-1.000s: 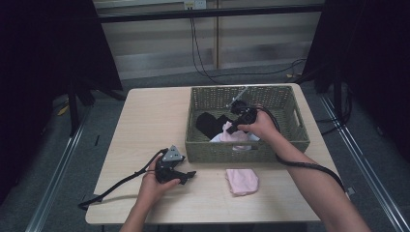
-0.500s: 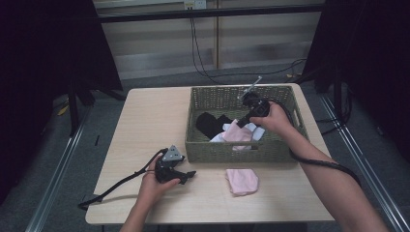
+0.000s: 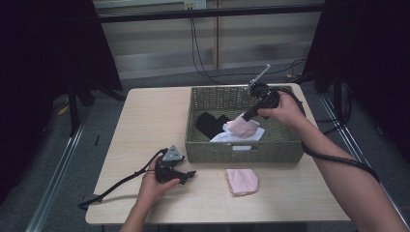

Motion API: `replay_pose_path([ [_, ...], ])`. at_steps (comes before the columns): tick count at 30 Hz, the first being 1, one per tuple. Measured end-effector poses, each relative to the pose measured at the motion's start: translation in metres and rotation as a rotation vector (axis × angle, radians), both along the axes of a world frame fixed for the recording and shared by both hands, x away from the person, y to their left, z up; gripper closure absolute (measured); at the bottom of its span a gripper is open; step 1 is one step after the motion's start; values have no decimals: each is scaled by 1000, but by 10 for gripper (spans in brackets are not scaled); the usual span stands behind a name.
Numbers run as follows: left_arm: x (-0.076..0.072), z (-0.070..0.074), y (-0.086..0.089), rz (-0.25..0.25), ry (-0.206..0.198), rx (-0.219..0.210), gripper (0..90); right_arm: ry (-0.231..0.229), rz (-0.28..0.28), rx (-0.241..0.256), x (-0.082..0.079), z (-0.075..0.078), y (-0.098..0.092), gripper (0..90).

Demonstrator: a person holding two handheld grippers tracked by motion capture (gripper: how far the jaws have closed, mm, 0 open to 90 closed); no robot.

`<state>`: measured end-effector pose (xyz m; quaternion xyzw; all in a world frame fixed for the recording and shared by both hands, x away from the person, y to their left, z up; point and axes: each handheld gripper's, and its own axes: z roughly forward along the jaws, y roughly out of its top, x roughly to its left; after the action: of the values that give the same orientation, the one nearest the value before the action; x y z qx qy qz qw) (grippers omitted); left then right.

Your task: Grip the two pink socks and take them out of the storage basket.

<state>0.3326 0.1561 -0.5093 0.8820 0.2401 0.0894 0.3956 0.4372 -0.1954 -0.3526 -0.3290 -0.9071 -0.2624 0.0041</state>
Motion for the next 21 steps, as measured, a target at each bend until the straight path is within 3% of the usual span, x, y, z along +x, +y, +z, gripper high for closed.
replay_pose_path([
  [21, 0, 0, 0, -1, 1, 3, 243, -34, 54, -3, -23, 55, -13, 898],
])
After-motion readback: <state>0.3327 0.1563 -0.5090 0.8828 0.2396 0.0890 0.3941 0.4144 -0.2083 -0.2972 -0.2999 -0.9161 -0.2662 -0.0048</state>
